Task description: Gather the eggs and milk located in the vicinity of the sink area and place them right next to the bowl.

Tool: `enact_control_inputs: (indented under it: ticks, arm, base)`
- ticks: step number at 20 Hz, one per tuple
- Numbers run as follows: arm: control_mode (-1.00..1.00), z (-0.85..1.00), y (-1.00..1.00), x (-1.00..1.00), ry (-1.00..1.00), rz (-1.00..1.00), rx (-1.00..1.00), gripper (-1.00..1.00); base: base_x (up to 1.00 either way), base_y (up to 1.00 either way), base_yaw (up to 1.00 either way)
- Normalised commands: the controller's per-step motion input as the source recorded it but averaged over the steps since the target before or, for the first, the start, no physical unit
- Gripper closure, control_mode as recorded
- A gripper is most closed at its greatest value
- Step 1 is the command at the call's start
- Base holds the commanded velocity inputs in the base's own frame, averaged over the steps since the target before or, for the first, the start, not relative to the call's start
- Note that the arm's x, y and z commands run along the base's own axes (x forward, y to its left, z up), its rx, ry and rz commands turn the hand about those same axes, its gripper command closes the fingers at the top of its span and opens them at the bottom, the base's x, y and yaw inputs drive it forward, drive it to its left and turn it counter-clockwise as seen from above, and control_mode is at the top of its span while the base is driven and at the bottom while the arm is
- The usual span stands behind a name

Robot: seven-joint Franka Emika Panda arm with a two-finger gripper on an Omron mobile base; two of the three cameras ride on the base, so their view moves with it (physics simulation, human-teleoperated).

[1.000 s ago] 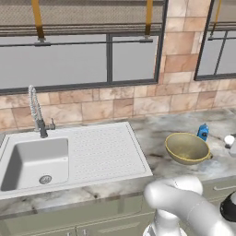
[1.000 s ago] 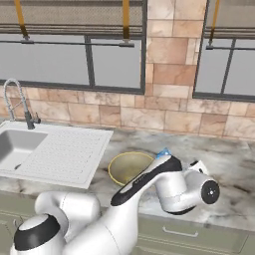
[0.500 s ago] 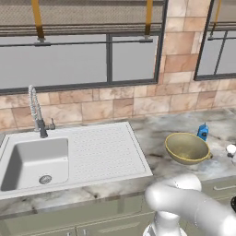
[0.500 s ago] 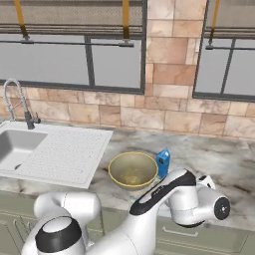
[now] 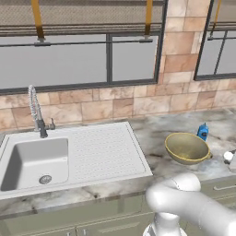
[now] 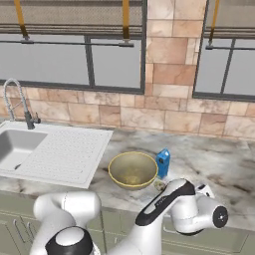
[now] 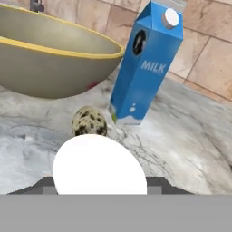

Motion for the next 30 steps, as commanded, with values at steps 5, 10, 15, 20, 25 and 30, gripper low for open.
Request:
enact_control_inputs:
  ticks: [5, 10, 15, 20, 25, 30]
  arm:
    - [-1.00, -0.33, 0.18, 0.04, 0.00, -0.11, 0.00, 1.00]
    - [-1.00, -0.22, 0.29, 0.05, 0.01, -0.15, 0.00, 1.00]
    - [-1.00, -0.01, 0.36, 0.00, 0.05, -0.14, 0.00, 1.00]
    - [-1.00, 0.00, 0.33, 0.00, 0.08, -0.08, 0.00, 1.00]
    - [-1.00, 0.00, 0.21, 0.00, 0.07, -0.02, 0.00, 1.00]
    - [-1.00, -0.10, 0.00, 0.02, 0.02, 0.00, 0.01, 1.00]
  base:
    - [0.00, 0.00, 0.00]
    - [0.00, 0.00, 0.00]
    - [0.00, 0.00, 0.00]
    - [0.00, 0.00, 0.00]
    - [0.00, 0.00, 0.00]
    - [0.00, 0.00, 0.00]
